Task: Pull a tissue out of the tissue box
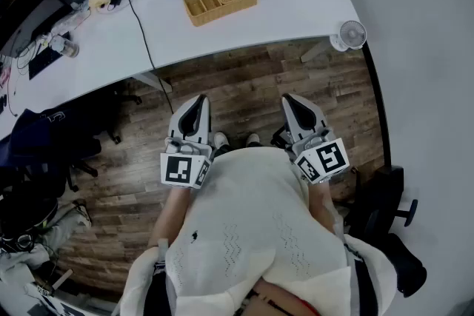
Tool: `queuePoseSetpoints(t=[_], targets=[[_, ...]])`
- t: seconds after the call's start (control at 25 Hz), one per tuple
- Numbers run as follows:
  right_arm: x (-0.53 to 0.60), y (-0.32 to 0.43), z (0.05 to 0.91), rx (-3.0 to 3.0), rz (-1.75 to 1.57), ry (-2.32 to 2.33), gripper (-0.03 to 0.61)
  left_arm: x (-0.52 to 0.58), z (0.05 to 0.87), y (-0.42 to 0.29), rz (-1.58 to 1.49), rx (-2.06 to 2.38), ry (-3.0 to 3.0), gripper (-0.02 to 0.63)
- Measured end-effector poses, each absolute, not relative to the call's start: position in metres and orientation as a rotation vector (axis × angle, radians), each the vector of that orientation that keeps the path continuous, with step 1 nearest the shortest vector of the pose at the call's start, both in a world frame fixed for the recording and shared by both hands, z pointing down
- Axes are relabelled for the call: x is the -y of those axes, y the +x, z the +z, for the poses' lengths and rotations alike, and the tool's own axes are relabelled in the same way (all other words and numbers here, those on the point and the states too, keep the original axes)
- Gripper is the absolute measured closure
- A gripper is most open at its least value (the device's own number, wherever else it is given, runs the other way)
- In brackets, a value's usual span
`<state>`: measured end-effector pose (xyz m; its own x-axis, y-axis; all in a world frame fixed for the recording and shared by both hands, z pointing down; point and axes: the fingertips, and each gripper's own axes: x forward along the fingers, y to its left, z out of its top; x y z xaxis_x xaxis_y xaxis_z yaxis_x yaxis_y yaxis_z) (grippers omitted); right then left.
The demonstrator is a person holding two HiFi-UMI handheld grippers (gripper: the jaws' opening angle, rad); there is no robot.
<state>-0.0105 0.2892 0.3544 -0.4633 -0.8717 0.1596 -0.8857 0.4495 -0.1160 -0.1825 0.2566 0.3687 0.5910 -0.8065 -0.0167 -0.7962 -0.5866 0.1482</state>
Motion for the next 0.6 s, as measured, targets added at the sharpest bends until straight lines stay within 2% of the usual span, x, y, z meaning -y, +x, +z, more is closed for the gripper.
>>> queuePoseSetpoints(t=[0.6], targets=[[-0.279, -0.037, 0.357, 2.613, 0.266, 1.591, 0.578, -0.245, 0.372, -0.201, -0.12, 1.339, 2.717, 0.601]])
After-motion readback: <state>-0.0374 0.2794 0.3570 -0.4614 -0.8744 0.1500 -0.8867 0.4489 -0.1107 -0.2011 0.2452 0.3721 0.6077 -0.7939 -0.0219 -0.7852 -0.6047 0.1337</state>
